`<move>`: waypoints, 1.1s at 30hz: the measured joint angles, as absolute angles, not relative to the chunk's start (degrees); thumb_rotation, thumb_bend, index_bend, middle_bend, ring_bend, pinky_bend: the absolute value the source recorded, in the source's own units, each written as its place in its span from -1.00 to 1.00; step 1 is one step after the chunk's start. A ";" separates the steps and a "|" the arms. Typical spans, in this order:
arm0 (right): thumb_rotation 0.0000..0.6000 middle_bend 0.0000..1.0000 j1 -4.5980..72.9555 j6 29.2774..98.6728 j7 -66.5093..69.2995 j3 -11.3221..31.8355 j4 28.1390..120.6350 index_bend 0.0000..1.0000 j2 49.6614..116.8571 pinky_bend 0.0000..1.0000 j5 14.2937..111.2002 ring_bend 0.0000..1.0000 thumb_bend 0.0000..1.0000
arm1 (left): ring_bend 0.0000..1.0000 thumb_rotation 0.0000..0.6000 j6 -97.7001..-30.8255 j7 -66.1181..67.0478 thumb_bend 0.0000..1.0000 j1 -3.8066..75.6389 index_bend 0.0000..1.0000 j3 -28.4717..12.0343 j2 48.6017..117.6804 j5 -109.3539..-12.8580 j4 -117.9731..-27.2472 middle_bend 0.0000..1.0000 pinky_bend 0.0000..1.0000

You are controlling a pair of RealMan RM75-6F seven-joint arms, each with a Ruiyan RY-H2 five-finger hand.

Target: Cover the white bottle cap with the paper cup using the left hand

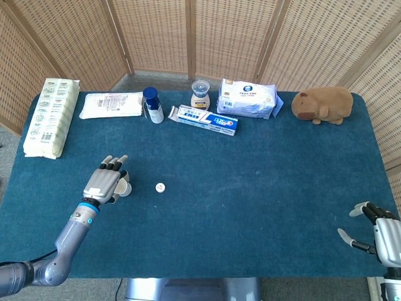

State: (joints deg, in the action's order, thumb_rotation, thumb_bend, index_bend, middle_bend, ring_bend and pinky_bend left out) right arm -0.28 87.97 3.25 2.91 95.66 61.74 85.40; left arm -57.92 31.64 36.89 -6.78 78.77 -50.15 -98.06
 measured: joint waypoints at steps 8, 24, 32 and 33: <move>0.36 -0.25 -0.25 87.98 3.83 3.06 95.21 -0.12 61.97 -0.20 85.49 -0.18 -0.48 | -1.00 1.00 -56.63 19.74 -0.40 35.59 -0.17 -10.55 77.52 -48.19 -100.13 -0.95 -1.00; 0.37 -0.25 0.14 87.46 3.48 3.21 95.27 -0.12 62.38 -0.20 85.57 -0.18 -0.48 | -1.00 1.00 -38.67 -10.24 -0.42 33.73 -0.17 -19.49 75.56 -34.89 -97.05 -0.95 -1.00; 0.36 -0.25 0.11 87.52 3.10 3.24 95.76 -0.12 62.15 -0.20 85.60 -0.18 -0.48 | -1.00 1.00 -32.51 -12.29 -0.56 35.24 -0.63 -19.00 73.59 -33.62 -94.08 -0.95 -1.00; 0.37 -0.25 0.10 87.60 3.07 3.27 95.86 -0.12 62.10 -0.20 85.64 -0.18 -0.48 | -1.00 1.00 -32.15 -12.02 -0.58 35.54 -0.69 -18.78 73.07 -33.73 -94.14 -0.95 -1.00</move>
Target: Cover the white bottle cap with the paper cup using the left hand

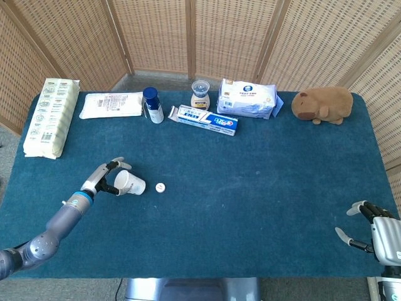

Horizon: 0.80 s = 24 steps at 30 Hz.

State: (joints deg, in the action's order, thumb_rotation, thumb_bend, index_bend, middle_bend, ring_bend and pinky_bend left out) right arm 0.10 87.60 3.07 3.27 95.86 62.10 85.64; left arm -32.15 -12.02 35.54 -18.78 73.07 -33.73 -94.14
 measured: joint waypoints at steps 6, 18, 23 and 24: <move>0.36 -0.25 0.01 87.86 3.20 3.23 96.35 -0.12 61.95 -0.20 85.94 -0.18 -0.48 | -1.00 1.00 -31.22 -8.95 -0.61 37.75 -0.86 -17.21 69.07 -35.14 -95.94 -0.98 -1.00; 0.37 -0.25 -0.79 89.31 4.83 3.15 96.31 -0.12 61.55 -0.20 86.49 -0.18 -0.48 | -1.00 1.00 -35.64 0.45 -0.46 41.06 -0.68 -12.72 63.83 -39.03 -101.62 -0.98 -1.00; 0.36 -0.25 -0.96 89.38 5.61 2.98 95.65 -0.12 61.88 -0.20 86.63 -0.18 -0.48 | -1.00 1.00 -42.60 12.56 -0.44 42.94 -0.66 -8.09 64.28 -40.38 -103.43 -0.98 -1.00; 0.36 -0.25 -1.01 89.44 5.81 2.97 95.51 -0.12 61.91 -0.20 86.64 -0.18 -0.48 | -1.00 1.00 -44.19 14.98 -0.44 43.28 -0.66 -7.26 64.67 -40.41 -103.69 -0.98 -1.00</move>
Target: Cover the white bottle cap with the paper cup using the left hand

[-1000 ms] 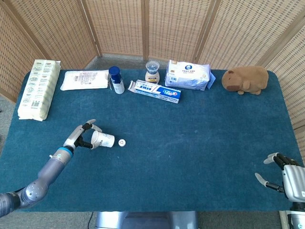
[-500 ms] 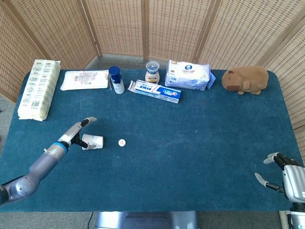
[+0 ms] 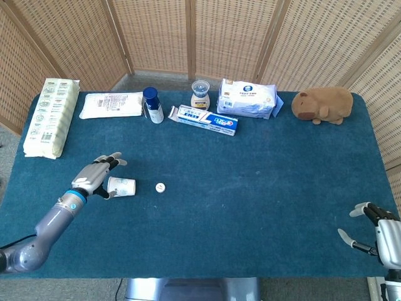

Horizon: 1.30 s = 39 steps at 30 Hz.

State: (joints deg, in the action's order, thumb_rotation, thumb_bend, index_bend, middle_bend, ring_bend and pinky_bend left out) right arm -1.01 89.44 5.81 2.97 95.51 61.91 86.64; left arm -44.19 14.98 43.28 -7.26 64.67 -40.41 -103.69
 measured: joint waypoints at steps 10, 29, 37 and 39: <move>0.37 -0.25 -1.70 90.10 7.35 2.94 94.57 -0.12 61.61 -0.19 86.43 -0.18 -0.48 | -1.00 1.00 -58.60 32.99 -0.43 46.44 -0.62 -1.44 74.41 -36.43 -104.03 -0.98 -1.00; 0.37 -0.25 -2.32 90.40 8.68 3.04 93.91 -0.12 61.35 -0.18 86.06 -0.18 -0.48 | -1.00 1.00 -62.28 36.09 -0.42 46.60 -0.37 -1.87 82.59 -33.15 -99.39 -0.98 -1.00; 0.37 -0.25 -2.43 90.68 8.64 3.15 94.43 -0.12 61.05 -0.17 86.23 -0.18 -0.48 | -1.00 1.00 -64.21 36.04 -0.38 45.28 -0.13 -1.61 84.89 -34.56 -97.37 -0.98 -1.00; 0.37 -0.25 -2.47 90.79 8.70 3.18 94.68 -0.12 60.92 -0.17 86.30 -0.18 -0.48 | -1.00 1.00 -64.43 36.28 -0.37 44.97 -0.11 -1.50 84.98 -34.65 -97.26 -0.98 -1.00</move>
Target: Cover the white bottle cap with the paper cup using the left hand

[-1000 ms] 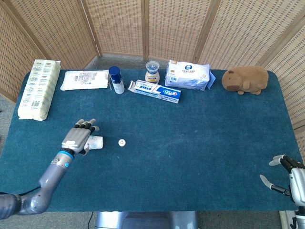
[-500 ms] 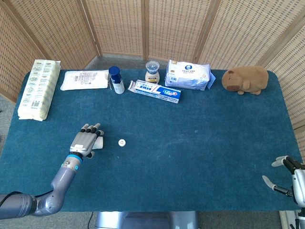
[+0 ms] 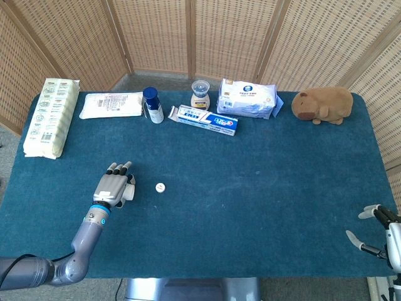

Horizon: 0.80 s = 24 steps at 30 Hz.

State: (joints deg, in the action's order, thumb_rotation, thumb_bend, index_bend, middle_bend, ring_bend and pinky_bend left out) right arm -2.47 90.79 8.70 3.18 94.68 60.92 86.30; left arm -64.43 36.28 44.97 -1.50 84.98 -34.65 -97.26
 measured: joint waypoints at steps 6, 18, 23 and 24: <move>0.36 -0.25 -2.56 91.04 8.74 3.23 95.06 -0.12 60.81 -0.17 86.53 -0.19 -0.48 | -1.00 1.00 -64.49 35.10 -0.36 44.25 -0.08 -2.21 84.13 -35.21 -97.94 -0.98 -1.00; 0.37 -0.25 -2.48 91.19 8.62 3.36 94.96 -0.12 61.20 -0.17 86.84 -0.19 -0.48 | -1.00 1.00 -61.68 23.67 -0.36 42.40 -0.08 -7.64 80.41 -36.94 -101.25 -0.97 -1.00; 0.38 -0.25 -2.37 91.04 8.71 3.37 94.70 -0.12 61.53 -0.17 86.91 -0.18 -0.48 | -1.00 1.00 -57.18 11.67 -0.36 40.78 -0.08 -12.30 78.65 -36.98 -102.21 -0.97 -1.00; 0.37 -0.25 -2.34 90.96 8.74 3.37 94.59 -0.12 61.63 -0.17 86.91 -0.18 -0.48 | -1.00 1.00 -56.09 9.23 -0.36 40.46 -0.08 -13.18 78.45 -36.88 -102.25 -0.97 -1.00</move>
State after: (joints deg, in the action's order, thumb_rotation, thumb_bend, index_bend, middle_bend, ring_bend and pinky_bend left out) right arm -2.34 90.96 8.74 3.37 94.59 61.63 86.91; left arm -56.09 9.23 40.46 -13.18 78.45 -36.88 -102.25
